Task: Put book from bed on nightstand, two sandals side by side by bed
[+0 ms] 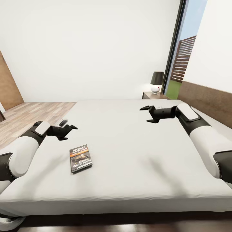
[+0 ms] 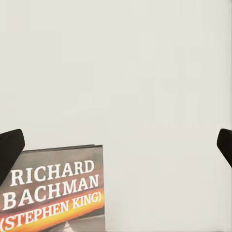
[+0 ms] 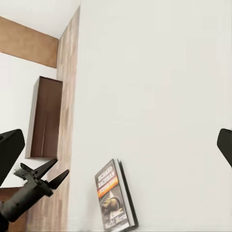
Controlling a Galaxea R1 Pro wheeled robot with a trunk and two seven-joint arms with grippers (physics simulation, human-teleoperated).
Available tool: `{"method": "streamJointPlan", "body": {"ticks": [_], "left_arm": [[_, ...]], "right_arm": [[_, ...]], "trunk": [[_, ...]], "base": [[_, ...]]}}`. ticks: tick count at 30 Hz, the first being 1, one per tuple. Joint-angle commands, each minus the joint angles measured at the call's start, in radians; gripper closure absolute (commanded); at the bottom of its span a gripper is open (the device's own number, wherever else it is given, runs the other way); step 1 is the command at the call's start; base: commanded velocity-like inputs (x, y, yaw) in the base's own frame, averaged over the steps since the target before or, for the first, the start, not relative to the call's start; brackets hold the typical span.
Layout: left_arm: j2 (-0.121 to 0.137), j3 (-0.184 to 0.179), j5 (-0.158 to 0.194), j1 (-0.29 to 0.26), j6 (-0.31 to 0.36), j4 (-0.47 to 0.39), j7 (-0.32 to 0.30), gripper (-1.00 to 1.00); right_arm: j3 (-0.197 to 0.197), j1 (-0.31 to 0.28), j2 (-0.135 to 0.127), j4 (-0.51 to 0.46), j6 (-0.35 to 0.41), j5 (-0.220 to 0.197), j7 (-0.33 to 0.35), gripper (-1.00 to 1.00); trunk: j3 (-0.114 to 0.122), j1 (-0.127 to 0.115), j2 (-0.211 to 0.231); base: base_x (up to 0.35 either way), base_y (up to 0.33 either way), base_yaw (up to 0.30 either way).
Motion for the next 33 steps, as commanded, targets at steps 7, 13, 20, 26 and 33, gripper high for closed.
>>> {"method": "streamJointPlan", "body": {"ticks": [7,13,20,26,33], "left_arm": [[-0.002,0.004,-0.004,-0.001,0.005,-0.004,-0.017,-1.00],[-0.004,0.004,-0.004,-0.001,0.004,-0.007,-0.020,-1.00],[-0.001,0.001,-0.007,-0.001,0.004,-0.009,-0.020,-1.00],[0.002,-0.001,-0.008,-0.001,0.004,-0.010,-0.019,-1.00],[0.003,-0.002,-0.009,-0.001,0.004,-0.010,-0.018,-1.00]], "right_arm": [[0.004,-0.007,0.005,-0.033,0.045,-0.016,-0.010,-1.00],[0.002,-0.026,0.011,-0.038,0.052,-0.063,-0.012,-1.00],[0.002,-0.063,0.012,-0.038,0.052,-0.178,-0.019,-1.00],[0.002,-0.116,0.013,-0.037,0.052,-0.238,-0.025,-1.00],[0.003,-0.149,0.013,-0.034,0.052,-0.289,-0.037,-1.00]], "trunk": [[-0.001,0.000,0.000],[-0.001,0.000,0.000],[-0.001,0.000,0.000],[-0.001,0.000,0.000],[-0.010,0.011,-0.021]], "base": [[0.000,0.000,0.000],[0.000,0.000,0.000],[0.000,0.000,0.000],[0.000,0.000,0.000],[0.000,0.000,0.000]]}}
